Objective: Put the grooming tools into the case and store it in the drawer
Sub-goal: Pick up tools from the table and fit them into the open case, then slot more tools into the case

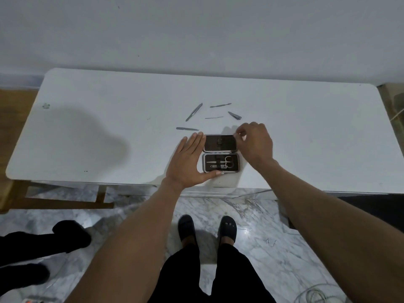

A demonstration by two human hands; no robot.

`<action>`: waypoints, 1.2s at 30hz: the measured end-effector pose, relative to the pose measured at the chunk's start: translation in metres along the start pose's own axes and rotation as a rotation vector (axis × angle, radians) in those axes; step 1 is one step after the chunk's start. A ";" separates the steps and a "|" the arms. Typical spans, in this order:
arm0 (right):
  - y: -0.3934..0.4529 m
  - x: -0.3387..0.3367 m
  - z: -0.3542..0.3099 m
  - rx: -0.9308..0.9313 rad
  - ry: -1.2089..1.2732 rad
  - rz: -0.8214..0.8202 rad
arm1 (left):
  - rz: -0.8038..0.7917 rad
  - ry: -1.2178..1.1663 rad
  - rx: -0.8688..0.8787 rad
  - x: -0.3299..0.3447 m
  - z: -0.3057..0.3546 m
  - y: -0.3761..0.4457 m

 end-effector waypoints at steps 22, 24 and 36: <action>0.060 0.015 0.023 0.282 0.151 0.040 | -0.024 0.047 -0.005 -0.002 0.000 0.004; 0.056 0.011 0.022 0.269 0.170 0.044 | -0.009 0.037 -0.004 -0.003 0.000 0.003; 0.012 -0.017 0.005 0.130 0.306 0.069 | 0.002 0.001 -0.005 -0.003 -0.001 0.002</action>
Point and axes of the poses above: each hand's wrist, its own y-axis towards the middle knuckle, its own x-axis out of the palm, z = x × y, the point moved 4 cm from there along y, towards the middle knuckle, and after that the axes turned 9 degrees about y, right-handed, at the moved point
